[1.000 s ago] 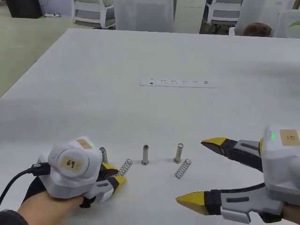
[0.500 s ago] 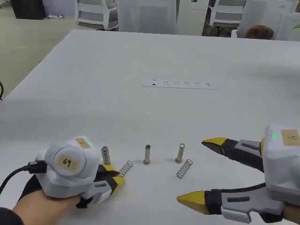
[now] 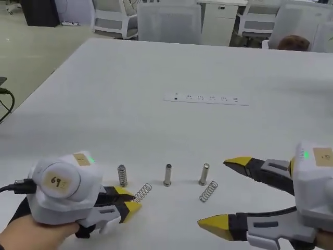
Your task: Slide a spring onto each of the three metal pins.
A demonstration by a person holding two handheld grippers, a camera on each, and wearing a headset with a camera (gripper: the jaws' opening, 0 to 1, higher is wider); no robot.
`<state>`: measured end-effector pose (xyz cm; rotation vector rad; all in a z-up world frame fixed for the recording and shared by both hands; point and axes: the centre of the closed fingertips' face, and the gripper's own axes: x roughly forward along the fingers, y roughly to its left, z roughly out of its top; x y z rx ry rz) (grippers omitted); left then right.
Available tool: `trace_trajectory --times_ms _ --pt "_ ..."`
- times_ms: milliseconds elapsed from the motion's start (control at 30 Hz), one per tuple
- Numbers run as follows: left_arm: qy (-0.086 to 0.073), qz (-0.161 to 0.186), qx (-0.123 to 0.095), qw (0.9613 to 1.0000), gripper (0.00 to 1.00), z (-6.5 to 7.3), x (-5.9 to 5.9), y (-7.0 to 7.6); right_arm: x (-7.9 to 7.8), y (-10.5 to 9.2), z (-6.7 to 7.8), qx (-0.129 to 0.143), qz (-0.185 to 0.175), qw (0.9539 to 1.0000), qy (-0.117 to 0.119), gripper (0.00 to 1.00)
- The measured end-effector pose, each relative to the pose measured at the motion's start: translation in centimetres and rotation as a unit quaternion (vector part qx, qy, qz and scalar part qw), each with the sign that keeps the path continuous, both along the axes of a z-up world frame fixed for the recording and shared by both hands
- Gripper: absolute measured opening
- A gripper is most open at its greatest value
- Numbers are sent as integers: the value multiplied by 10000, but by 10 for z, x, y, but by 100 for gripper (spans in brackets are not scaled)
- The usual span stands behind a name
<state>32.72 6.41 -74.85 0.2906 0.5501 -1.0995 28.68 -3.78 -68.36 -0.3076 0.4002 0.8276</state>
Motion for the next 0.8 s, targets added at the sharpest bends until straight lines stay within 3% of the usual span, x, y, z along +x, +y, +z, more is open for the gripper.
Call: trace_trajectory --times_ms 467,700,800 --pt "-281 -354 -627 9970 4 53 -24 -13 0 17 11 -13 327 9994 -144 55" --pt "-400 -508 -783 9948 4 68 -33 -20 -2 25 15 20 480 9986 -197 46" --pt "-454 -608 -825 9937 4 71 -36 -22 -4 26 16 -37 574 9980 -249 36"
